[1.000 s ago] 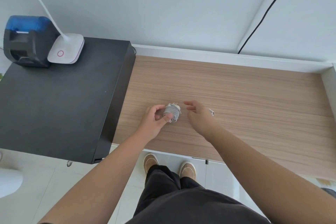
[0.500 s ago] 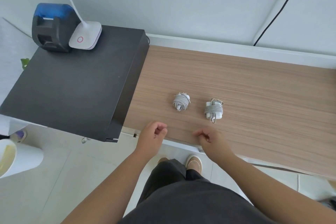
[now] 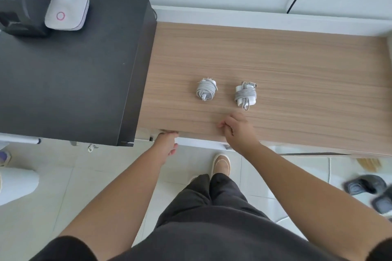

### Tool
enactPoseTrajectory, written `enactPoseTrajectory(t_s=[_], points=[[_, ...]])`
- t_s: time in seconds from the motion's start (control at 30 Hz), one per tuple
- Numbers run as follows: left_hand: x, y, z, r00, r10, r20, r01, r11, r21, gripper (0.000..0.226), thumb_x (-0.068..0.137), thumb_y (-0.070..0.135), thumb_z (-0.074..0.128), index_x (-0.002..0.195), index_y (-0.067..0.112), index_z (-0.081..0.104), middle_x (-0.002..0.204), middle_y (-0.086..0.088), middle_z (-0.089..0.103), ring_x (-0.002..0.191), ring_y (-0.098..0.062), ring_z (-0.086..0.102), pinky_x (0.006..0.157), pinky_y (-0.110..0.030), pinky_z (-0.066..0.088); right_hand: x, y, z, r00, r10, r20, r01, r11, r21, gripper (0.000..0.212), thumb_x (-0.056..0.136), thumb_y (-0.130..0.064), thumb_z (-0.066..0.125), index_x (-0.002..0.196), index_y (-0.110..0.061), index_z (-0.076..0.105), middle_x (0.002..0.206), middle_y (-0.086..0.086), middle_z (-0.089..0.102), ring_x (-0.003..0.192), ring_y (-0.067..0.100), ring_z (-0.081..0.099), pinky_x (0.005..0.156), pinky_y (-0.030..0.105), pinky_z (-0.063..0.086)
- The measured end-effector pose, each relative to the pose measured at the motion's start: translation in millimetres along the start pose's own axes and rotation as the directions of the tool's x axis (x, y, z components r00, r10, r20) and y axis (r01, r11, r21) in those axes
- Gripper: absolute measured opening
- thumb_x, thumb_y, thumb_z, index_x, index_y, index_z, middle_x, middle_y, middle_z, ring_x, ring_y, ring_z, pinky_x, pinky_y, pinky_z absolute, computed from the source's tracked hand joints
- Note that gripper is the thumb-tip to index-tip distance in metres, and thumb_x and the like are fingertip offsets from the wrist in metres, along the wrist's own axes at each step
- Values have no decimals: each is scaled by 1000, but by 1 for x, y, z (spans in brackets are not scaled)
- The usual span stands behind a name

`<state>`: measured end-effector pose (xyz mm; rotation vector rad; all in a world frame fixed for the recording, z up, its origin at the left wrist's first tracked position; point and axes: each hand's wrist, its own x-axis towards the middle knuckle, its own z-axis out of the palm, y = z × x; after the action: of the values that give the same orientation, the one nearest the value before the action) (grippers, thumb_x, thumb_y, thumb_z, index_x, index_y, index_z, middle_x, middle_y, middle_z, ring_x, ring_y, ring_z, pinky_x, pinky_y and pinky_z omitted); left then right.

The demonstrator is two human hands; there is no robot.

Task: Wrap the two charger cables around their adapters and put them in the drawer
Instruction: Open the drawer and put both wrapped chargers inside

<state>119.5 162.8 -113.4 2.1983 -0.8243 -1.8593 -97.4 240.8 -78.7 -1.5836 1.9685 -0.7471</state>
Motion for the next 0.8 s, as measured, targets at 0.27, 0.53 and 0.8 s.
enactPoseTrajectory(t_s=[0.27,0.53,0.8], points=[[-6,-18,24,996,1,95,9,994,-105,16,98,23,52,114,20,54,121,-1,60,87,-20,64,69,-28,49,2,4,11,997,38,-66,-36,999,19,33,75,-10,36,78,-6,69,80,-4,54,81,23,52,69,22,33],[7,-27,36,997,-21,75,30,992,-121,26,99,24,50,123,18,60,125,0,61,89,-20,64,63,-25,48,-4,16,23,977,-122,-173,77,967,-243,26,85,-5,52,106,-8,68,99,11,60,87,31,54,80,39,48],[40,-44,70,983,-151,108,175,949,-264,34,103,21,41,131,10,55,133,-6,60,104,-24,63,90,-34,50,-5,30,32,967,-242,-75,198,907,-370,46,83,-5,55,129,-8,58,139,10,54,129,31,51,105,44,43]])
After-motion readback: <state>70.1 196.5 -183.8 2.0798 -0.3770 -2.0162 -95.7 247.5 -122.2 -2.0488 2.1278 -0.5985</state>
